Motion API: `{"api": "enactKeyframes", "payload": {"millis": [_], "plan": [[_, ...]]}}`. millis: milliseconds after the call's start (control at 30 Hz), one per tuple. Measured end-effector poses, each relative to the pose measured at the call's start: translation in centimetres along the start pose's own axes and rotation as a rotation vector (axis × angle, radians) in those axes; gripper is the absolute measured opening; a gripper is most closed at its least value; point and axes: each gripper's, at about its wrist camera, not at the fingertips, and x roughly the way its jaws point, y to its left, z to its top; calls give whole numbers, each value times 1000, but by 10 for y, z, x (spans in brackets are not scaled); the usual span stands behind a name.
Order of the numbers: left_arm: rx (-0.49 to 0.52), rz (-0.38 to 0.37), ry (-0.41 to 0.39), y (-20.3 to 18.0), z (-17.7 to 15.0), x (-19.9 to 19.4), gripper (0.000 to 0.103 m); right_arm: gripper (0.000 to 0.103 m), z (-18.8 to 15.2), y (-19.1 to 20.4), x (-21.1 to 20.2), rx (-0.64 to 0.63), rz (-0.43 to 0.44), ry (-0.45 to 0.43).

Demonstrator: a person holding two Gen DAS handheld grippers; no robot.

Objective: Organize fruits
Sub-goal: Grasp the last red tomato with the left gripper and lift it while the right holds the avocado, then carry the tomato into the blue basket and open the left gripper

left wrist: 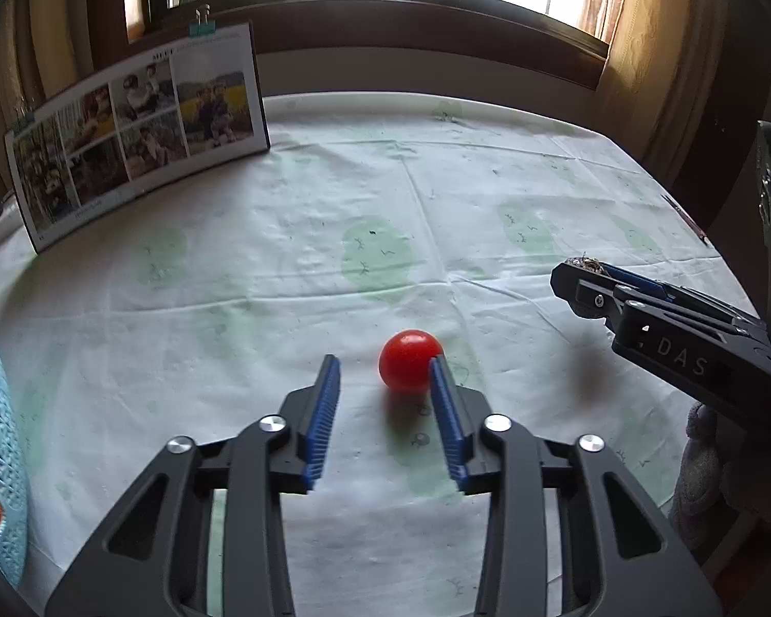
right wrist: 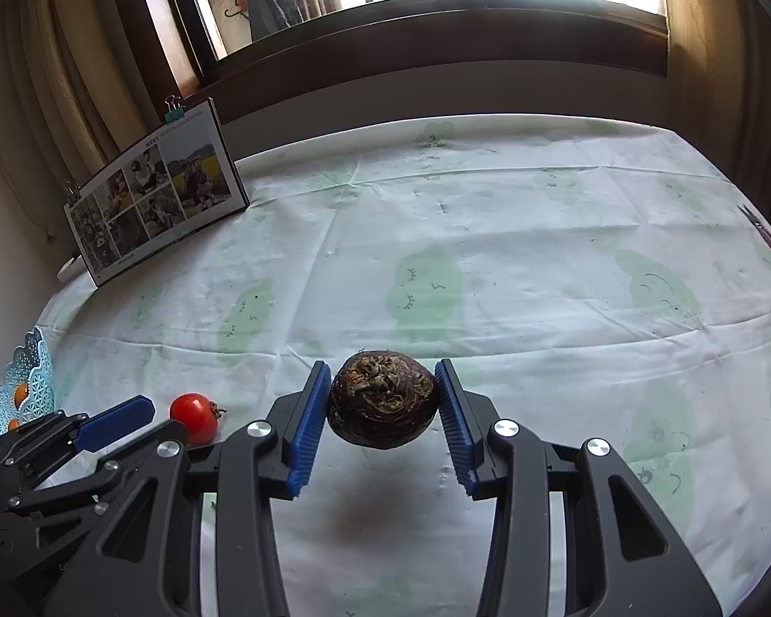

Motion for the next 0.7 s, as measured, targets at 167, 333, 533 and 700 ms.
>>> {"api": "enactKeyframes", "payload": {"millis": [167, 333, 533, 700], "plan": [[-8, -15, 4, -2, 1, 3, 51, 42, 0, 0, 0, 1, 5, 0], [24, -19, 22, -10, 2, 13, 33, 42, 0, 0, -1, 1, 8, 0], [27, -25, 22, -11, 2, 17, 29, 42, 0, 0, -1, -1, 9, 0], [15, 0, -18, -7, 3, 2, 29, 42, 1, 0, -3, 0, 13, -6]]}}
